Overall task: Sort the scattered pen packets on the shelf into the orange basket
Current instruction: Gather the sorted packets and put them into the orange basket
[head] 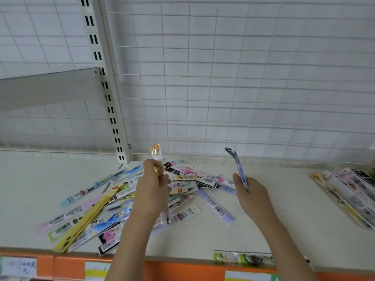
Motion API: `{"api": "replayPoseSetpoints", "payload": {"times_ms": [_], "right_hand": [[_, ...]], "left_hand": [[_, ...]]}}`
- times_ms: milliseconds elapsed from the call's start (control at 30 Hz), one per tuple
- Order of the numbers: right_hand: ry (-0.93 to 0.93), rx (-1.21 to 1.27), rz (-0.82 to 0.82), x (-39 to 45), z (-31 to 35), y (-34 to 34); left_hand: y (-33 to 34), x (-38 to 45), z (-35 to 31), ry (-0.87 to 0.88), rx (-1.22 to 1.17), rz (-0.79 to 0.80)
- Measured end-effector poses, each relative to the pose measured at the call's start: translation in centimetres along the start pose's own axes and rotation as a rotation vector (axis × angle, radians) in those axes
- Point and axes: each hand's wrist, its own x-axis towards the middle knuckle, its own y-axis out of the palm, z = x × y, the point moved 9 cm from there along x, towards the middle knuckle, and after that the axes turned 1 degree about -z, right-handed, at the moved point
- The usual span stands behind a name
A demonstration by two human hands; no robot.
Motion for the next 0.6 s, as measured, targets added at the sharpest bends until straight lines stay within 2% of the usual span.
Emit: {"api": "replayPoseSetpoints", "payload": {"times_ms": [133,267,367,467,600], "right_hand": [[-0.11,-0.097,0.106,1.1,2.1,2.1],[-0.209,-0.276,0.211,2.6,4.2,4.6],[-0.247,-0.432,0.249,3.6,5.1,6.4],[-0.257,-0.505,0.292,4.2,5.9,8.3],[-0.293,-0.631,0.313,4.3,6.2,10.2]], "left_hand": [[-1.7,0.2,0.3,0.042,0.046,-0.046],[-5.2,0.5,0.6,0.06,0.2,-0.183],[-7.7,0.2,1.5,0.042,0.216,-0.244],[-8.8,-0.3,2.6,0.065,0.266,-0.217],[-8.5,-0.3,4.4,0.028,0.383,-0.096]]}}
